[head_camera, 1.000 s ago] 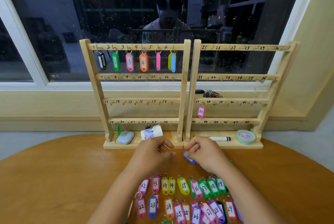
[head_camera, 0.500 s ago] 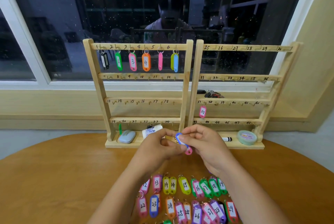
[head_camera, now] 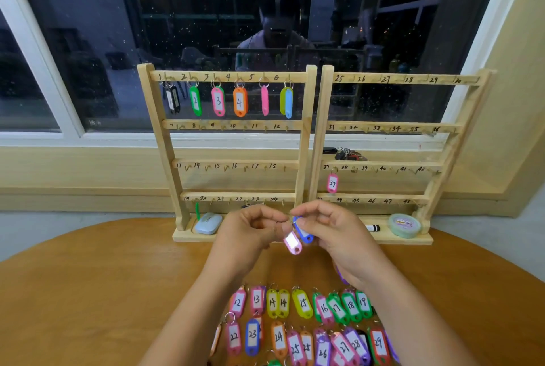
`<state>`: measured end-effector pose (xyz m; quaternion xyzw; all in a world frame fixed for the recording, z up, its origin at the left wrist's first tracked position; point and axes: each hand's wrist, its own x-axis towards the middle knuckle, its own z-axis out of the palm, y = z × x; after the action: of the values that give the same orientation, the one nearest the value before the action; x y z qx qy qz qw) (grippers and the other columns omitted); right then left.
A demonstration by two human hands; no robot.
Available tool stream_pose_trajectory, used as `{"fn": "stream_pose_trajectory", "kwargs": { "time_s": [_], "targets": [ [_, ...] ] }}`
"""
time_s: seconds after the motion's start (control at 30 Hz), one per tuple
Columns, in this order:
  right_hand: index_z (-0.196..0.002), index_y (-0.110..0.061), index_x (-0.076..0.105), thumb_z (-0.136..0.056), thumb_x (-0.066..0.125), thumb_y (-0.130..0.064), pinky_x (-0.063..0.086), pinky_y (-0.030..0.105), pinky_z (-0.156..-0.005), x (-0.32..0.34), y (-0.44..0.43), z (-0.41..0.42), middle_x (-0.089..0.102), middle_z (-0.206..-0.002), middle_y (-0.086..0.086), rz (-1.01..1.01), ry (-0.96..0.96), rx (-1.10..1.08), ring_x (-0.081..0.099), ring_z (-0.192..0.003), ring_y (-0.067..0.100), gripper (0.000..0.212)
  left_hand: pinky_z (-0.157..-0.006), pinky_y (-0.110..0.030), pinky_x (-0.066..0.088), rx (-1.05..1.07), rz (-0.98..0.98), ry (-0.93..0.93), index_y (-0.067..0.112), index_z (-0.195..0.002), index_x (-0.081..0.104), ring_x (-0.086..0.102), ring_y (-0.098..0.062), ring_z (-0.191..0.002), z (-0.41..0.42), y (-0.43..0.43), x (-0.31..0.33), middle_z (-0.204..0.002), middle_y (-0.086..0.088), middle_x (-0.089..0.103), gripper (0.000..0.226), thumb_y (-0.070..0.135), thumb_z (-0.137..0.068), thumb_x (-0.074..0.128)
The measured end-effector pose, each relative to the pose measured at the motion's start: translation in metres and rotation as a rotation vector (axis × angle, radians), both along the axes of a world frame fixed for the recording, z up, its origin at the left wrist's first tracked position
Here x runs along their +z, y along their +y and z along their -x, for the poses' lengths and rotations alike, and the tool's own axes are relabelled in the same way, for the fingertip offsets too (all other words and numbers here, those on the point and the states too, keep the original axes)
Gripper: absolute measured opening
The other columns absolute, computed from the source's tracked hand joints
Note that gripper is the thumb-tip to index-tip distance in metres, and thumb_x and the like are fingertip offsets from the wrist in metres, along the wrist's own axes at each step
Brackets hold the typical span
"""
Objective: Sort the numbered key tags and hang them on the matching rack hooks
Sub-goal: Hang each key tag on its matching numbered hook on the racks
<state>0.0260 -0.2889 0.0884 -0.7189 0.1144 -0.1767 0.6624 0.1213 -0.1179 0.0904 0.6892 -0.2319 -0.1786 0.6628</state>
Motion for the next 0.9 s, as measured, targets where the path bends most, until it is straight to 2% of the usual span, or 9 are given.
{"fn": "stream_pose_trajectory", "kwargs": {
  "time_s": [0.17,0.27,0.43,0.5,0.63,0.73,0.83,0.9],
  "targets": [
    [-0.101,-0.027,0.082,-0.097,0.075,-0.013,0.058,0.057,-0.096,0.003,0.002,0.001,0.080,-0.102,0.009,0.006,0.006,-0.042,0.075,-0.103,0.035,0.016,-0.058,-0.016,0.049,0.071,0.032,-0.023,0.010,-0.107,0.074,0.074,-0.008,-0.071,-0.001,0.003,0.005,-0.081,-0.009,0.082,0.026,0.013,-0.085,0.088],
    [-0.098,-0.024,0.081,-0.092,0.083,-0.017,0.060,0.041,-0.085,0.006,0.005,0.002,0.079,-0.100,0.007,0.035,-0.021,-0.053,0.076,-0.098,0.027,0.009,-0.060,-0.017,0.051,0.112,0.076,-0.026,0.004,-0.102,0.074,0.077,-0.012,-0.073,-0.006,0.009,0.008,-0.081,-0.010,0.081,0.027,0.014,-0.083,0.090],
    [-0.101,-0.011,0.078,-0.095,0.077,-0.004,0.057,0.020,-0.077,0.014,0.022,-0.003,0.080,-0.096,0.005,0.037,-0.107,-0.061,0.080,-0.088,0.021,0.009,-0.060,-0.013,0.050,0.206,0.136,-0.045,0.005,-0.096,0.078,0.077,-0.014,-0.075,-0.018,0.031,0.024,-0.084,-0.010,0.081,0.022,0.018,-0.083,0.090],
    [-0.101,-0.012,0.079,-0.096,0.076,-0.003,0.057,0.021,-0.077,0.018,0.031,-0.011,0.081,-0.097,0.004,0.074,-0.120,-0.058,0.080,-0.088,0.020,0.010,-0.062,-0.014,0.050,0.256,0.189,-0.039,0.005,-0.096,0.080,0.074,-0.012,-0.075,-0.027,0.042,0.028,-0.085,-0.009,0.081,0.020,0.019,-0.084,0.089],
    [-0.099,-0.020,0.079,-0.097,0.076,-0.008,0.063,0.035,-0.083,0.034,0.048,-0.030,0.079,-0.093,0.003,0.211,-0.144,-0.045,0.080,-0.087,0.017,0.012,-0.064,-0.014,0.050,0.363,0.255,-0.083,0.013,-0.097,0.084,0.068,-0.008,-0.076,-0.050,0.064,0.040,-0.086,-0.006,0.080,0.014,0.024,-0.089,0.086],
    [-0.100,-0.024,0.078,-0.097,0.077,-0.010,0.063,0.033,-0.083,0.048,0.057,-0.045,0.078,-0.091,-0.001,0.275,-0.183,-0.038,0.079,-0.085,0.014,0.014,-0.066,-0.012,0.050,0.452,0.231,-0.187,0.014,-0.102,0.084,0.068,-0.002,-0.077,-0.072,0.077,0.056,-0.091,-0.003,0.081,0.014,0.025,-0.093,0.082],
    [-0.099,-0.027,0.077,-0.096,0.078,-0.009,0.063,0.029,-0.082,0.060,0.067,-0.060,0.076,-0.090,-0.003,0.335,-0.221,-0.063,0.077,-0.084,0.011,0.018,-0.078,-0.023,0.055,0.504,0.222,-0.255,0.017,-0.100,0.083,0.072,-0.008,-0.084,-0.095,0.087,0.078,-0.091,-0.001,0.082,0.011,0.026,-0.093,0.084],
    [-0.100,-0.025,0.076,-0.097,0.076,-0.009,0.064,0.031,-0.082,0.067,0.073,-0.069,0.076,-0.089,-0.002,0.339,-0.226,-0.065,0.078,-0.082,0.011,0.017,-0.080,-0.029,0.057,0.532,0.190,-0.304,0.020,-0.098,0.082,0.075,-0.012,-0.086,-0.108,0.090,0.090,-0.089,0.000,0.082,0.010,0.027,-0.091,0.085]
  ]
}}
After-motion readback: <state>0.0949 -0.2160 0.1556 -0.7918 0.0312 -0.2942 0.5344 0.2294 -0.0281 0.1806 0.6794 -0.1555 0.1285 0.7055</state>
